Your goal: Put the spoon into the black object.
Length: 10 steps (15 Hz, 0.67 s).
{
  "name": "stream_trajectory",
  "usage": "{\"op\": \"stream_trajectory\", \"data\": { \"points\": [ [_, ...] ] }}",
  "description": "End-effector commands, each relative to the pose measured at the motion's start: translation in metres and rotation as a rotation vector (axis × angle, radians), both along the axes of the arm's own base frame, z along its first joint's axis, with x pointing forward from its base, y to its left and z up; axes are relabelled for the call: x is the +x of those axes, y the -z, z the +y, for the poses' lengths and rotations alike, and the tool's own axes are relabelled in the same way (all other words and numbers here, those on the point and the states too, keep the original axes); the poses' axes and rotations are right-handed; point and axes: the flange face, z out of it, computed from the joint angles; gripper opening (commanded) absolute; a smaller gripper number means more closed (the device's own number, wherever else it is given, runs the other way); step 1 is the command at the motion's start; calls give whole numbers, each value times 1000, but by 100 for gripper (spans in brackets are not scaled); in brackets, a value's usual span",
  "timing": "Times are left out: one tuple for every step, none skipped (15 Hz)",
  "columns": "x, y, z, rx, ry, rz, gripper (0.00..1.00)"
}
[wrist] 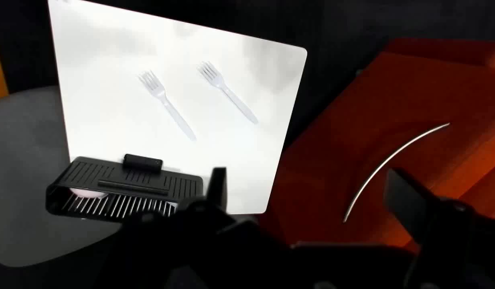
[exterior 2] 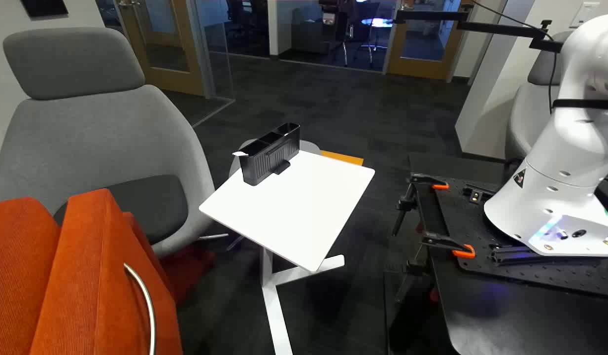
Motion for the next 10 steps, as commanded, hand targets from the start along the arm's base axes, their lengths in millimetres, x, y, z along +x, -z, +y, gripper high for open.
{"op": "stream_trajectory", "data": {
  "points": [
    [0, -1, 0, 0, 0, 1, 100],
    [0, -1, 0, 0, 0, 1, 100],
    [0, -1, 0, 0, 0, 1, 100],
    [0, -1, 0, 0, 0, 1, 100],
    [0, -1, 0, 0, 0, 1, 100],
    [0, -1, 0, 0, 0, 1, 100],
    [0, -1, 0, 0, 0, 1, 100],
    [0, -1, 0, 0, 0, 1, 100],
    [-1, 3, -4, -2, -15, 0, 100],
    [1, 10, -10, 4, -33, -2, 100]
  ]
}}
